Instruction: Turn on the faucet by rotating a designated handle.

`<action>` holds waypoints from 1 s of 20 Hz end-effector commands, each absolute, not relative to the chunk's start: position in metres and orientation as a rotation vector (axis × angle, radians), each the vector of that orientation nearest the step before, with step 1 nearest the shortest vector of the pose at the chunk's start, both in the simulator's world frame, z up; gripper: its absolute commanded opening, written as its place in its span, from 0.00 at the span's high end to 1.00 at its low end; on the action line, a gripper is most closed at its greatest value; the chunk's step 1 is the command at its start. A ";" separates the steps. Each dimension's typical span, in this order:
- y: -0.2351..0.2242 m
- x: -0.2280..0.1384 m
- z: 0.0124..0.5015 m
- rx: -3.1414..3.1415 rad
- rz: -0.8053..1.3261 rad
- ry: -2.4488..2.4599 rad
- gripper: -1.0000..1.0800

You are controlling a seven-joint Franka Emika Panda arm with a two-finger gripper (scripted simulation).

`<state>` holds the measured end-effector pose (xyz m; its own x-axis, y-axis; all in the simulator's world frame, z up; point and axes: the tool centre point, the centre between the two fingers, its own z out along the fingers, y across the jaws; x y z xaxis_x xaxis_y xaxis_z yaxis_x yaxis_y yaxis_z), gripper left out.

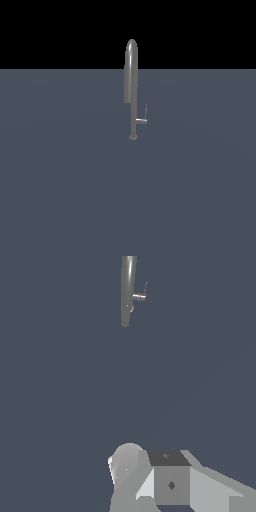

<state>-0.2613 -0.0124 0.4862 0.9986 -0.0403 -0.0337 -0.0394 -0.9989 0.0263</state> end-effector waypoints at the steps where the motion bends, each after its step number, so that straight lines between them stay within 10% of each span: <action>1: -0.012 -0.261 0.486 3.115 -0.053 -0.062 1.00; 20: -0.008 -0.209 0.477 3.222 -0.227 -0.269 1.00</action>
<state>-0.2165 -0.0087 0.4788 0.9815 -0.1411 -0.1293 -0.1511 -0.9859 -0.0714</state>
